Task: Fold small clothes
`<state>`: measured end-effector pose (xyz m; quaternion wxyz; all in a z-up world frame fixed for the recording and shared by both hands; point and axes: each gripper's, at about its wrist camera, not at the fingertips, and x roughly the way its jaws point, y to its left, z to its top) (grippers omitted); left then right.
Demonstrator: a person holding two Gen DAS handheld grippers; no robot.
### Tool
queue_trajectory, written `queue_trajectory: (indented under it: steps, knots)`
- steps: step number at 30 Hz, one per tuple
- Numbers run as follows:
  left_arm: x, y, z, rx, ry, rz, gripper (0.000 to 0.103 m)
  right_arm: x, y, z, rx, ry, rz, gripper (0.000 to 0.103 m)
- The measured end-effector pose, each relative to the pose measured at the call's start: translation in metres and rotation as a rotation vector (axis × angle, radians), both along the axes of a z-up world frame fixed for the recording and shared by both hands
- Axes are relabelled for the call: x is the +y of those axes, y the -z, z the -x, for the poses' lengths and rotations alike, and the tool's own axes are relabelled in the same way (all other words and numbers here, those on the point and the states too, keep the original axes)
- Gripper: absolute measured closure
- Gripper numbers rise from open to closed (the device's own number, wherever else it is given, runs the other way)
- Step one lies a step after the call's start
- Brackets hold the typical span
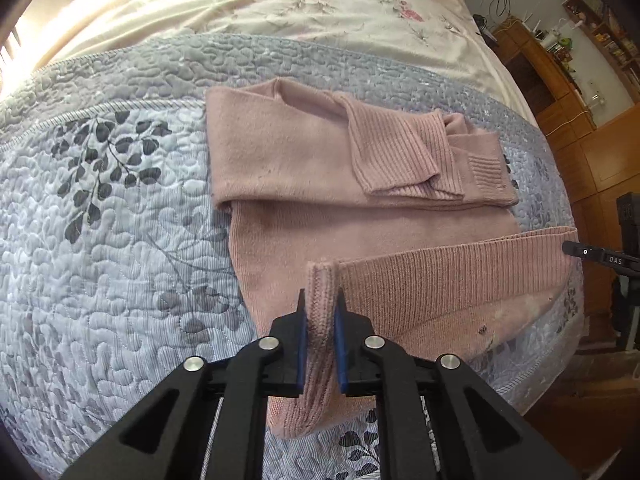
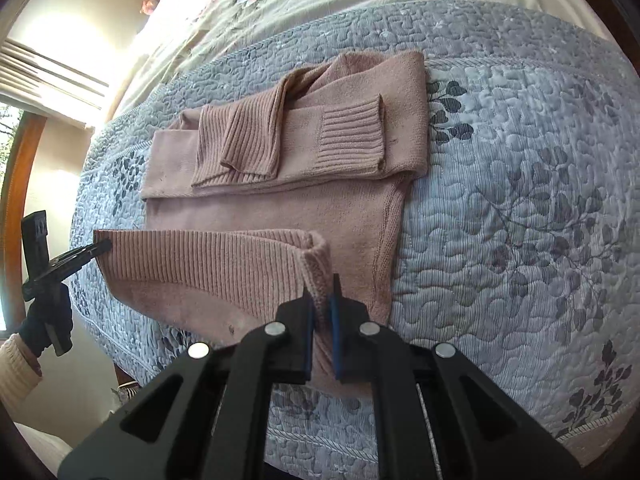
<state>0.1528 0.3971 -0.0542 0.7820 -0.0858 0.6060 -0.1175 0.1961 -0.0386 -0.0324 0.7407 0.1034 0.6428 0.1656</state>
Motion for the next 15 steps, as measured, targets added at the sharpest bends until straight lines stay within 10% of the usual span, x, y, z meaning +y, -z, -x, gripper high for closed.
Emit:
queue_trajectory:
  steps: [15]
  knots:
    - [0.019,-0.009,-0.124,-0.121,-0.102,0.052,0.092,-0.003,-0.016,-0.130,-0.107,0.060,-0.013,0.097]
